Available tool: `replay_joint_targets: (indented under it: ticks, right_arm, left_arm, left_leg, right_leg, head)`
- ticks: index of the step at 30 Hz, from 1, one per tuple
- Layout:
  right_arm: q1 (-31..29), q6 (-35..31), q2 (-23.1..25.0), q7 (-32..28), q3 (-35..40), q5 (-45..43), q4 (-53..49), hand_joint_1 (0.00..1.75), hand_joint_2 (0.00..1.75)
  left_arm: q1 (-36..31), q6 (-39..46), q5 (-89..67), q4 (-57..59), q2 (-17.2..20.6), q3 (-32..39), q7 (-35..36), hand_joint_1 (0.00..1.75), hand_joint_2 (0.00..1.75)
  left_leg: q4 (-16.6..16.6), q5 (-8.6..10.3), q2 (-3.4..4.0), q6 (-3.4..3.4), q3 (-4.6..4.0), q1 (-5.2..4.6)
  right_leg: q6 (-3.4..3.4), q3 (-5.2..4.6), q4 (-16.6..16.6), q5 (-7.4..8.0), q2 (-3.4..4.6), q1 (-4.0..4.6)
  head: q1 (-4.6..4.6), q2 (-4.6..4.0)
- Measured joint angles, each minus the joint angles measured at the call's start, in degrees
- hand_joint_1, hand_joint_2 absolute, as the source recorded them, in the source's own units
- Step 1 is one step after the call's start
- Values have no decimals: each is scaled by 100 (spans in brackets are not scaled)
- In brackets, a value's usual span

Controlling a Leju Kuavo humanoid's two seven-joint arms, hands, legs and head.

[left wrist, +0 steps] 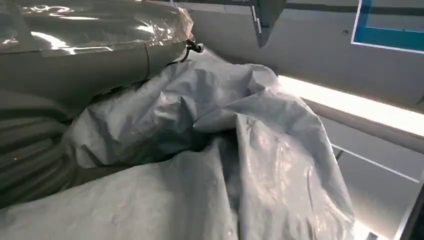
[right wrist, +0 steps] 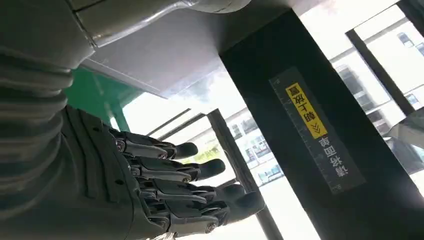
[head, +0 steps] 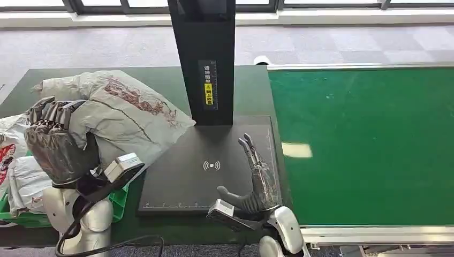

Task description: Moved the parcel from conveyor to table for the left to box.

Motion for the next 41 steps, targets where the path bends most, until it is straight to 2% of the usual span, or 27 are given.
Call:
replay_joint_targets:
  ticks: [8,14,19,23,24,25,28,32,41]
  right_arm:
    - [0,-15,0,-11,0,-11,0,0,175]
    - [1,-96,0,-50,0,-35,0,0,175]
    - [3,-103,0,-61,0,-42,0,0,175]
    - [117,-105,0,9,7,-9,-103,0,175]
    - [181,-111,-2,31,13,18,-160,0,175]
    - [263,-114,-9,39,13,20,-228,0,175]
    - [421,-109,-20,48,18,44,-374,0,175]
    - [464,-109,-22,70,20,68,-415,0,175]
    - [482,-100,-24,90,20,68,-452,0,175]
  left_arm:
    - [17,0,74,-99,2,22,-88,175,175]
    - [24,-2,315,-98,20,298,-175,175,175]
    - [-192,-7,159,464,9,990,-184,175,175]
    - [-794,-11,-199,1715,66,1625,873,175,175]
    - [-875,-15,-170,2078,138,1911,979,175,175]
    - [-925,-13,-98,2372,210,2095,911,175,175]
    - [-1217,-11,-135,3050,332,2574,573,175,175]
    - [-1423,-4,-171,3460,358,3073,498,175,175]
    - [-1584,-2,-188,3781,374,3346,487,175,175]
  left_leg:
    - [0,0,1,0,0,0]
    - [0,0,3,0,2,0]
    - [0,2,3,-2,6,0]
    - [-1,5,-13,-3,10,-1]
    - [-1,4,16,-6,14,0]
    - [-1,4,37,-7,12,1]
    - [0,6,25,-9,-2,5]
    - [0,5,26,-9,-2,6]
    - [0,6,23,-8,-2,5]
  right_leg:
    - [0,1,0,0,0,0]
    - [0,-3,0,0,3,0]
    - [-1,-5,0,1,4,1]
    - [-1,13,0,1,-19,0]
    - [-14,3,1,10,8,1]
    - [-17,-8,1,13,23,6]
    - [-19,-13,1,14,18,12]
    - [-19,-14,1,12,19,10]
    - [-18,-12,0,12,13,7]
  head:
    - [2,0]
    - [0,0]
    - [0,0]
    - [2,0]
    - [0,0]
    - [0,0]
    - [0,0]
    - [0,0]
    - [0,0]
